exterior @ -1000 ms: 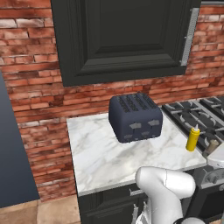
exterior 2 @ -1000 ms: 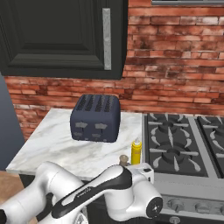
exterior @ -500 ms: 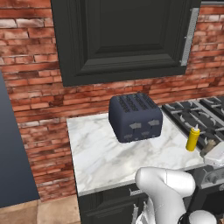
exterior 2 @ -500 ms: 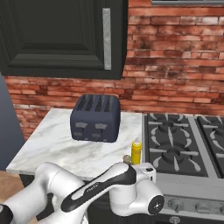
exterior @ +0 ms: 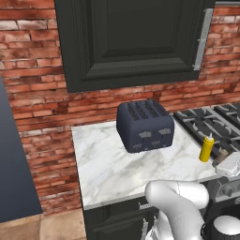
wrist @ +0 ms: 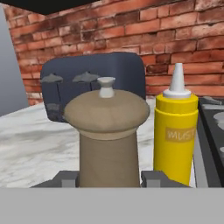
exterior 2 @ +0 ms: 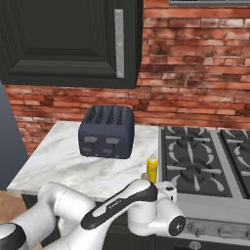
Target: Take 2 condiments from the cabinet and move them on the counter near the stove.Make sure the condiments are lined up with each other, next to each other.
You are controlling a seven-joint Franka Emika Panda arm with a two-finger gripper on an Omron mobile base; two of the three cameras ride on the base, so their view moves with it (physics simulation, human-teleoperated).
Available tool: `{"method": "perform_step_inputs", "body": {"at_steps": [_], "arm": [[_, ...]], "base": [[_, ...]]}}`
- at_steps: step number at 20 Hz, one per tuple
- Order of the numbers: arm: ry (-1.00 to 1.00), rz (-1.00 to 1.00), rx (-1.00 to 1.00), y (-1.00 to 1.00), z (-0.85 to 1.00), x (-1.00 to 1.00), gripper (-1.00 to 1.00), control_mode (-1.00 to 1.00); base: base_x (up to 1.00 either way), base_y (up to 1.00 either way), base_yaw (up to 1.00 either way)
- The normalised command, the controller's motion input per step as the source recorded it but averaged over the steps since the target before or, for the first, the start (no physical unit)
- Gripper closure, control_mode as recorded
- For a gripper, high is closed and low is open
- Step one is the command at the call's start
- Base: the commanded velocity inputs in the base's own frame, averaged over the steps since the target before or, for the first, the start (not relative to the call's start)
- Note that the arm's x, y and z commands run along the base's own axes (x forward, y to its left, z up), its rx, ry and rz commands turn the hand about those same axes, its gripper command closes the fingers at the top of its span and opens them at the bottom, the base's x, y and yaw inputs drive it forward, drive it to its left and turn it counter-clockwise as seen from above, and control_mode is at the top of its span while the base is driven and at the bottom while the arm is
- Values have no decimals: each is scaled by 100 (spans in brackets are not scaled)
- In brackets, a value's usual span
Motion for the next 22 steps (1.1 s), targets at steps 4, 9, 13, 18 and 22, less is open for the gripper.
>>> {"method": "perform_step_inputs", "body": {"at_steps": [4, 9, 13, 18, 22], "arm": [[0, 0, 0, -8, -19, 18, 100, -100], [0, 0, 0, -9, -16, 19, 100, -100], [0, 0, 0, -10, -15, 21, 100, -100], [0, 0, 0, -10, -15, 25, 100, -100], [0, 0, 0, -10, -17, 23, 100, -100]], "base": [[0, 0, 0], [0, 0, 0], [0, 0, 0], [0, 0, 0], [0, 0, 0]]}}
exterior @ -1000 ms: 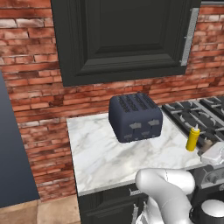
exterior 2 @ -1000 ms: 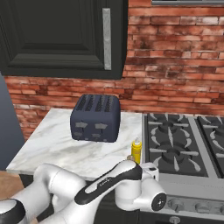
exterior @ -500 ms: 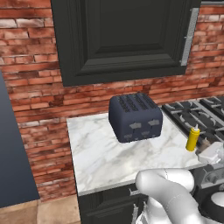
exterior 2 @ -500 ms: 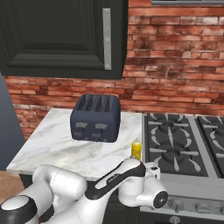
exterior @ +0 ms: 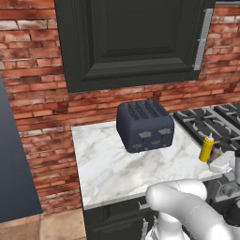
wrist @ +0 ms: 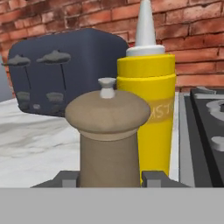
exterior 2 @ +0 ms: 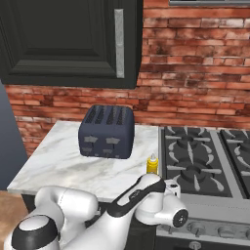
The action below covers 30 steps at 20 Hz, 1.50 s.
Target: Take 2 condiments from the cabinet and move them on the counter near the stove.Make sure the condiments are lined up with each other, next to each other.
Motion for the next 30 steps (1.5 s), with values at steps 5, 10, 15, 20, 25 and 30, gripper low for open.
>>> {"method": "perform_step_inputs", "body": {"at_steps": [5, 10, 15, 20, 25, 30], "arm": [[0, 0, 0, -7, -20, 19, 100, -100], [0, 0, 0, -7, -21, 21, 100, -100], [0, 0, 0, -10, -19, 16, 100, -100], [0, 0, 0, -2, -18, 1, 100, -100], [0, 0, 0, 0, -6, 0, 100, -100], [0, 0, 0, 0, 0, 0, -100, -100]], "base": [[0, 0, 0], [0, 0, 0], [0, 0, 0], [0, 0, 0], [0, 0, 0], [0, 0, 0]]}}
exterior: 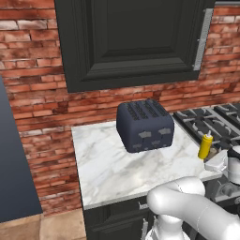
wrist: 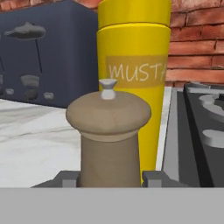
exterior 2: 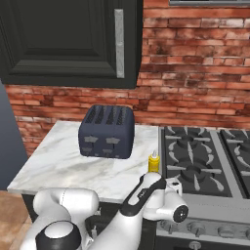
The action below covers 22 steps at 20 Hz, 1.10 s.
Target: Take 2 condiments from the cabinet and move them on the counter near the stove.Make sure the condiments are lined up with each other, next to each other.
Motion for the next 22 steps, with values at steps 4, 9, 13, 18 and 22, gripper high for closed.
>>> {"method": "perform_step_inputs", "body": {"at_steps": [4, 9, 13, 18, 22], "arm": [[-1, 0, 0, 0, -1, 0, -100, -100], [-8, 0, 0, 0, -4, 0, -100, -100], [-10, 0, 0, 0, -1, 0, -100, -100], [-5, 0, 0, 0, 0, 0, -100, -100], [0, 0, 0, -1, 0, -4, -100, -100]], "base": [[0, 0, 0], [0, 0, 0], [0, 0, 0], [0, 0, 0], [0, 0, 0]]}}
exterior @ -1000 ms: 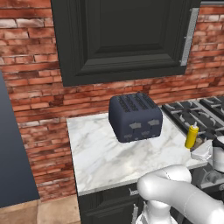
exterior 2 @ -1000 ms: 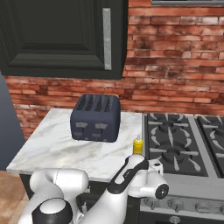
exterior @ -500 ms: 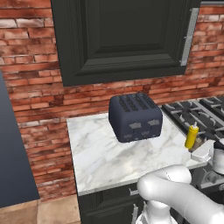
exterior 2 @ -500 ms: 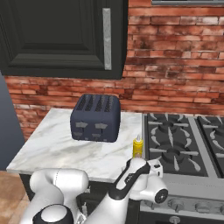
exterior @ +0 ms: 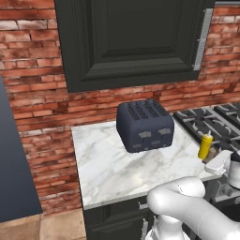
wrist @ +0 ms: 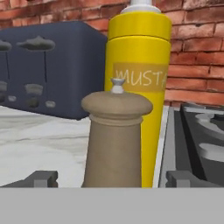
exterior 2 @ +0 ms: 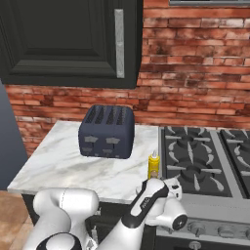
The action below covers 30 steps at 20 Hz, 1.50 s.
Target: Take 2 condiments from the cabinet and move them on the counter near the stove.Make sure the condiments are lined up with each other, next to each other.
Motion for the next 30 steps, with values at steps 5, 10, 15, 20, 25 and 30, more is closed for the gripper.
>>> {"method": "perform_step_inputs", "body": {"at_steps": [5, 10, 15, 20, 25, 30], "arm": [[0, -1, 0, -10, 16, -17, -100, -100], [-1, -1, 0, -3, 47, -34, -100, -100], [-5, 0, -1, 2, 55, -52, -100, -100], [-1, 0, -2, 6, 54, -77, -100, -100], [18, -3, -7, 46, 64, -45, -100, -100], [24, -3, -7, 70, 89, -15, -100, -100]], "base": [[0, 0, 0], [0, 0, 0], [0, 0, 0], [0, 0, 0], [0, 0, 0], [0, 0, 0]]}}
